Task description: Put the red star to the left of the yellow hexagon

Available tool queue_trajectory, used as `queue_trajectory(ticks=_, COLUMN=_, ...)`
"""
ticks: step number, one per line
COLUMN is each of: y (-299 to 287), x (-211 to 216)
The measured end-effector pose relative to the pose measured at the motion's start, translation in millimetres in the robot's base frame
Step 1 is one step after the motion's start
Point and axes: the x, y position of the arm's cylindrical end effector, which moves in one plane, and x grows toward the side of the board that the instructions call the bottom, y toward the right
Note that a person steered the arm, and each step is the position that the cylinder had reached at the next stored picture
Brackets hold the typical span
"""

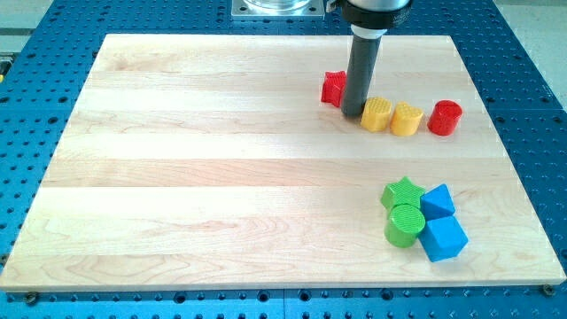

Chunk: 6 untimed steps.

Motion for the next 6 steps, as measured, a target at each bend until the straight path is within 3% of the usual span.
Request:
queue_trajectory(ticks=2, y=-20.2, x=12.3)
queue_trajectory(ticks=3, y=-110.6, x=11.8)
queue_trajectory(ticks=4, y=-140.5, x=-35.8)
queue_trajectory(ticks=6, y=-44.9, x=-75.6)
